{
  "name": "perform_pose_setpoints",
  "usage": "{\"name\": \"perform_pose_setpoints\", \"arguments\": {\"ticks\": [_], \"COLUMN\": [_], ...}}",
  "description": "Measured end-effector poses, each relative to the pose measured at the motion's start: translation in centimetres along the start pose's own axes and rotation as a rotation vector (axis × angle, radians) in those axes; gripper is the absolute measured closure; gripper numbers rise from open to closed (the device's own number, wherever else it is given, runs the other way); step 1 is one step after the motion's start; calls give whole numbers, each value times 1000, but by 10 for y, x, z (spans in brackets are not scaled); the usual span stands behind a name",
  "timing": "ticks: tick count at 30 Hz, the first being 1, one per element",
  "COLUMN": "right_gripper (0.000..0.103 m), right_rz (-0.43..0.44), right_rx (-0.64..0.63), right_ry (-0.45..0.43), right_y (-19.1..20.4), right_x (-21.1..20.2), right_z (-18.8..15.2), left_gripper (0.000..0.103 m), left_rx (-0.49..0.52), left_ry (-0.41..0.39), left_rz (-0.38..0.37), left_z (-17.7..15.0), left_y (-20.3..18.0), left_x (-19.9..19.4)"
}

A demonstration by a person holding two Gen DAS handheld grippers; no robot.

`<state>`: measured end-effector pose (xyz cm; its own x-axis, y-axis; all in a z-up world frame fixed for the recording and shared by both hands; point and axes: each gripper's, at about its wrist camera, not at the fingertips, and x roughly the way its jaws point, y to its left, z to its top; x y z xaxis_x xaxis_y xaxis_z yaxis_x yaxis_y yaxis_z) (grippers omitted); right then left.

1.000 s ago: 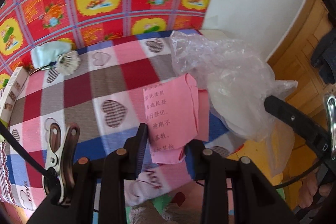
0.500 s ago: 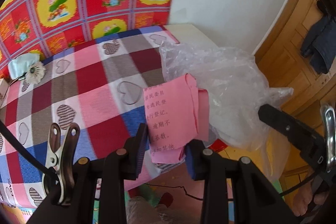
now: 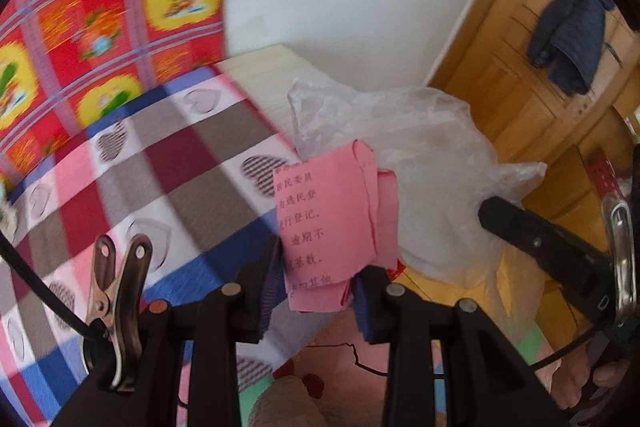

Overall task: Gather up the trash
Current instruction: 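Carry the pink paper and plastic bag in both grippers over the red bucket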

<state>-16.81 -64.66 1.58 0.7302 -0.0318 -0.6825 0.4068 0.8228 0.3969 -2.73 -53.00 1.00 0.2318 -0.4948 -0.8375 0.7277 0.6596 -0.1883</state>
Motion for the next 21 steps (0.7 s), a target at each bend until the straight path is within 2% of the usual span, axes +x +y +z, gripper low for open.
{"name": "perform_pose_setpoints", "arguments": {"ticks": [10,17,21], "right_gripper": [91,91,91], "right_rz": [-83,-138,-157], "right_rx": [97,133,143], "right_ry": [-90,-129,-137], "right_y": [-36,-63,-87], "right_x": [-10,-23,-29], "right_z": [17,30,37], "left_gripper": [70,70,70], "left_rx": [110,172,174], "left_ry": [4,19,19], "left_rz": [-76,-101,-106], "left_z": [41,54,61], "left_y": [-31,-65,-85], "left_x": [26,45,56]}}
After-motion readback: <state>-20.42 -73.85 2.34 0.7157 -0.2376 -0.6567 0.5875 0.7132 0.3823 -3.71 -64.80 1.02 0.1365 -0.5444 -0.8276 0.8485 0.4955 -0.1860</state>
